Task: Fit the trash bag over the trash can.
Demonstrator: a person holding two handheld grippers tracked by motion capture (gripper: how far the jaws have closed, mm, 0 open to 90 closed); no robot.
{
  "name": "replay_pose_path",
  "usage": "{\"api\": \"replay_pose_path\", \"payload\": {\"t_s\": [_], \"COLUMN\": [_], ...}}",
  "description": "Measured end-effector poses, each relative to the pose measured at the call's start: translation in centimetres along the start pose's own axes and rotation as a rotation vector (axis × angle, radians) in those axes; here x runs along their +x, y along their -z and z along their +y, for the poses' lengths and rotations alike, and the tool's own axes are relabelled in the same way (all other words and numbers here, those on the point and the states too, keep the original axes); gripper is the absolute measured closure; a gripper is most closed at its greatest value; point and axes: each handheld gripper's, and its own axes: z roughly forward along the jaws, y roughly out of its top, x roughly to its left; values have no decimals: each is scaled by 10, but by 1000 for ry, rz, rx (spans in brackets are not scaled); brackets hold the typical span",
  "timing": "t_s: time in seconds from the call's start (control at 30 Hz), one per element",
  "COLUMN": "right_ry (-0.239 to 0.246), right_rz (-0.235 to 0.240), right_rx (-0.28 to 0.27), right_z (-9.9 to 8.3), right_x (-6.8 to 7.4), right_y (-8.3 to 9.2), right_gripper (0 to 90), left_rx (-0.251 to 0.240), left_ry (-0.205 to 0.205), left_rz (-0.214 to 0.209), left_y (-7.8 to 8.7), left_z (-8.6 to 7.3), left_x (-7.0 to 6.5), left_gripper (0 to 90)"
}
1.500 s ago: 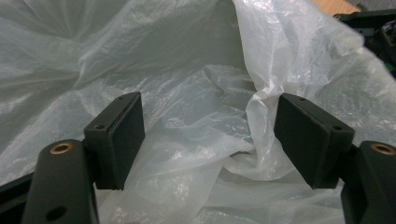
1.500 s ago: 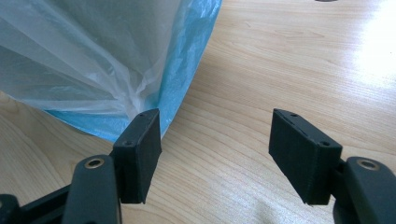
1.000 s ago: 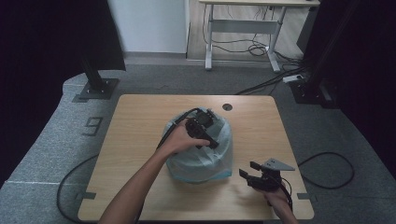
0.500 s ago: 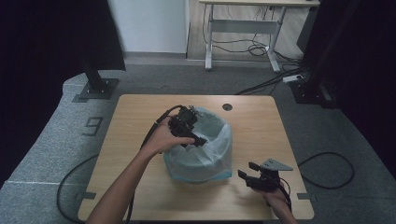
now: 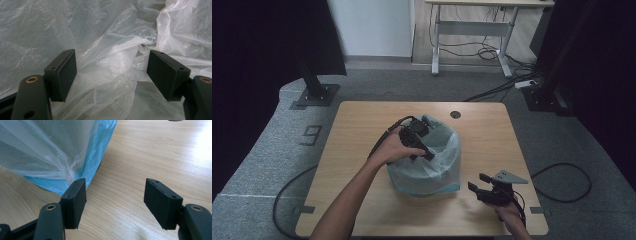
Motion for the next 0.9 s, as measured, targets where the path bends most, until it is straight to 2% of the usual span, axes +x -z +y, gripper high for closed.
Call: {"api": "replay_pose_path", "payload": {"t_s": [0.07, 0.17, 0.27, 0.43, 0.5, 0.73, 0.9], "right_ry": [-2, 0, -2, -5, -5, -4, -5], "right_rz": [-2, -2, -2, -7, -6, -7, -10], "right_rx": [0, 4, 3, 1, 0, 1, 8], "right_z": [0, 0, 0, -1, -1, 0, -1], "right_x": [0, 0, 1, -1, -1, 0, 0], "right_y": [0, 0, 0, 0, 0, 0, -1], "right_gripper": [337, 337, 337, 337, 337, 337, 337], "left_rx": [21, 4, -47, -179, -216, -263, -336], "left_ry": [-2, -10, -18, -22, -19, -10, 1], "left_rz": [-1, 5, 11, 12, 14, 29, 53], "left_y": [-2, 0, 7, 29, 38, 53, 61], "left_z": [0, -1, -4, -13, -18, -40, -56], "left_x": [-1, -1, -1, -2, -1, 0, 0], "left_gripper": [242, 246, 247, 246, 245, 246, 245]}}
